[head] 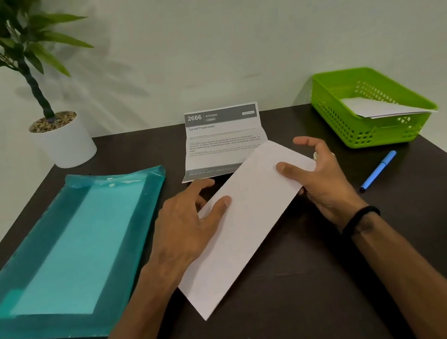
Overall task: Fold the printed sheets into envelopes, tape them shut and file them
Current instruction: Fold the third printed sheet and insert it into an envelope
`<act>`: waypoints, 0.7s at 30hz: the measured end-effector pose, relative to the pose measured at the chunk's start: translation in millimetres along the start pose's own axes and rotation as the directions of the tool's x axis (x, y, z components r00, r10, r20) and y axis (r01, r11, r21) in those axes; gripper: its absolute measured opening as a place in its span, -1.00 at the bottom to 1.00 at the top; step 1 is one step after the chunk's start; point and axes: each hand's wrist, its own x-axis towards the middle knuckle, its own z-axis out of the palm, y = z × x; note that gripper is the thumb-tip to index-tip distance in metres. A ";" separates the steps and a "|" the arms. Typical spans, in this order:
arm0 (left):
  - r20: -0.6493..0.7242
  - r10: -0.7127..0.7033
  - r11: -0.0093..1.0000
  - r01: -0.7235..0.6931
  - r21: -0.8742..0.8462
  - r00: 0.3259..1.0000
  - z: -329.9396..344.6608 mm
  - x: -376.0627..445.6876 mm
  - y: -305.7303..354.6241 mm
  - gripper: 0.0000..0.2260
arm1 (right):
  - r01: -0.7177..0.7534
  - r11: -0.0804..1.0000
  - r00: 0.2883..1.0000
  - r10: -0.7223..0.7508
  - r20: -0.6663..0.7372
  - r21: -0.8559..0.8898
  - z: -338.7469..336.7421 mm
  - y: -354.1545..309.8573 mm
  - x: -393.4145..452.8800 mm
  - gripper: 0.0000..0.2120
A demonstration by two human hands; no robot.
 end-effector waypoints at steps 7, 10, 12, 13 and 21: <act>0.270 0.062 0.926 0.045 -0.376 0.961 -1.8 -4.1 10.8 -0.44 | 0.009 1.000 0.998 -0.010 -0.064 -0.009 0.8 1.3 -1.4 -0.42; 0.269 0.041 0.892 0.086 -0.444 0.962 1.5 -4.3 12.7 -0.40 | -0.010 0.999 1.000 0.011 0.014 -0.052 7.7 1.0 -7.1 -0.44; 0.241 -0.003 0.861 0.126 -0.494 0.970 2.1 -3.1 11.7 -0.41 | -0.042 0.997 0.994 0.047 0.097 -0.059 12.2 2.6 -9.1 -0.47; 0.225 -0.027 0.840 0.144 -0.523 0.974 2.6 -2.5 10.9 -0.42 | -0.051 0.997 0.988 0.059 0.141 -0.062 14.0 3.3 -10.0 -0.48; 0.155 -0.046 0.754 0.135 -0.642 0.987 4.5 -0.8 5.9 -0.71 | -0.052 0.987 0.933 0.102 0.345 -0.153 24.3 3.0 -16.9 -0.62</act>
